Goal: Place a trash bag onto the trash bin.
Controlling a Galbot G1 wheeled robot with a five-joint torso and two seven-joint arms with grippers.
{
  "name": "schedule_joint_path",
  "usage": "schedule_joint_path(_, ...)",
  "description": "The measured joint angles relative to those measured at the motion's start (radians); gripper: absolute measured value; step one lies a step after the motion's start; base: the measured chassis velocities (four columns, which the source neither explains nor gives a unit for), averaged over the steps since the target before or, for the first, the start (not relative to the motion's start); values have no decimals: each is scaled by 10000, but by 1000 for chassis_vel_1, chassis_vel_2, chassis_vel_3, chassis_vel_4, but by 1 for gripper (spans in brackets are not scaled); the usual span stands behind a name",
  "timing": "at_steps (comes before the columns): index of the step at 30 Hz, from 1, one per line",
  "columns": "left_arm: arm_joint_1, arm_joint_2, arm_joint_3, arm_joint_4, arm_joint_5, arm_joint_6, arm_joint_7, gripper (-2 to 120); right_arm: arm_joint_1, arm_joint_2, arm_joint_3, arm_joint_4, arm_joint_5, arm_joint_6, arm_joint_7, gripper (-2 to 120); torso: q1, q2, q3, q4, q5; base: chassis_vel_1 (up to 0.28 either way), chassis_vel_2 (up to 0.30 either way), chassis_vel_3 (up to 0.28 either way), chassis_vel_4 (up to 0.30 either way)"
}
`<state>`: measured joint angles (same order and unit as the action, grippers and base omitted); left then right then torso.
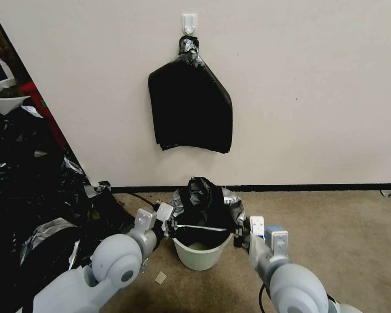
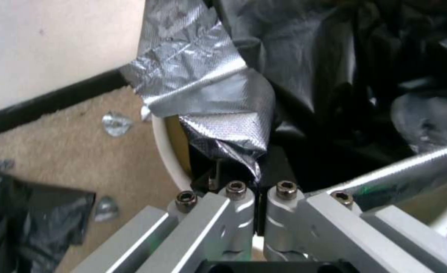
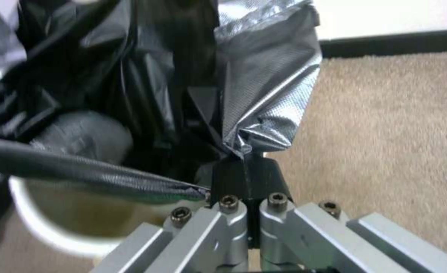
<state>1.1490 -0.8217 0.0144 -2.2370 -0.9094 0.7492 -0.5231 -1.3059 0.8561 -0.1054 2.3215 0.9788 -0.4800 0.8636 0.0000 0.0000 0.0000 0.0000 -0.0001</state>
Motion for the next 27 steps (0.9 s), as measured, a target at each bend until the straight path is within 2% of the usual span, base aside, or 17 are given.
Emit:
schedule_joint_path(2,262,199,-6,-407,-515,-37,-646,0,-284,-216,-222,253,-104,25,110,0,0,0,0,0,1,0,0,0,0)
schedule_joint_path(6,635,476,32,-627,-764,-67,-997,0,-484,-360,-462,285,-499,-79,104,0,0,1,0,0,1,0,0,0,0)
schedule_joint_path(15,823,569,461,-276,-937,-110,-1396,0,-509,-842,-813,-31,-758,-352,66,0,0,0,0,0,0,0,0,0,0)
schedule_joint_path(24,824,496,642,65,-906,-125,-1537,0,-247,-624,-1246,-637,-1065,-527,-128,0,0,0,0,1,2,0,0,0,0)
schedule_joint_path(27,662,294,784,607,-885,-131,-1538,0,64,-402,-1408,-1141,-1238,-602,-326,0,0,0,0,0,0,0,0,0,0)
